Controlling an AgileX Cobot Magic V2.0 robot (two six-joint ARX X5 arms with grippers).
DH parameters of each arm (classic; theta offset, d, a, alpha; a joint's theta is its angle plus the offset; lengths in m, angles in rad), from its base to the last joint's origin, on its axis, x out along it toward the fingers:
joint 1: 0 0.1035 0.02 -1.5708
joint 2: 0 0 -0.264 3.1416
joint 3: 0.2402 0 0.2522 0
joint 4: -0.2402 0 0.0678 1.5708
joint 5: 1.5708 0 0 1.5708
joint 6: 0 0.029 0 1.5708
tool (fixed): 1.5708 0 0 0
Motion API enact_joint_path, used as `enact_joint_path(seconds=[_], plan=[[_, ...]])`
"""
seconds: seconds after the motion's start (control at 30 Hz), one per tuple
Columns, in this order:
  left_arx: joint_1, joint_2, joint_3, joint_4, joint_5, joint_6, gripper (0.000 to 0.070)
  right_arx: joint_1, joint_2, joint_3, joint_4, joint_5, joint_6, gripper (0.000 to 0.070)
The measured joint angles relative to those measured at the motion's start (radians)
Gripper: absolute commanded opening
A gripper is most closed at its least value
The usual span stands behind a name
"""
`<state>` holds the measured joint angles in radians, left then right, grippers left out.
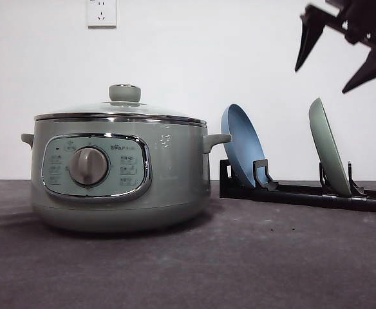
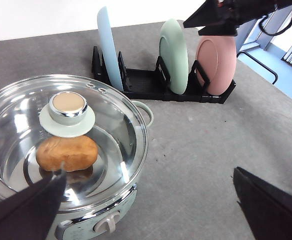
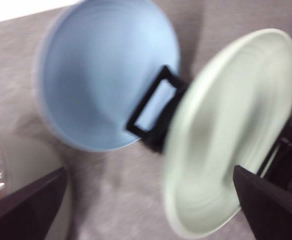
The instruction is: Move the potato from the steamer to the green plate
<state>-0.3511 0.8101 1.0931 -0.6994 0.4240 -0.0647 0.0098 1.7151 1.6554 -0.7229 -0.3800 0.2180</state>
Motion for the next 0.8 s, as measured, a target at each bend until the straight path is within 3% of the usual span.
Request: enact_joint_path(seconds=[0.1,0.33,0.47,0.8], plan=[[0.000,0.000,0.000,0.000,0.000,0.000,0.0700,-0.009,0.035,0.001,0.019,0.003,0.000,0.0690],[0.000,0.000,0.000,0.000,0.000,0.000,0.0700,-0.011,0.104,0.001,0.084,-0.038,0.000,0.0582],[0.000,0.000,0.000,0.000,0.000,0.000,0.0700,-0.011,0.110,0.001,0.105,-0.039,0.002,0.0444],[0.000,0.000,0.000,0.000,0.000,0.000,0.0700,-0.011,0.110,0.001,0.107,-0.039,0.011,0.0216]])
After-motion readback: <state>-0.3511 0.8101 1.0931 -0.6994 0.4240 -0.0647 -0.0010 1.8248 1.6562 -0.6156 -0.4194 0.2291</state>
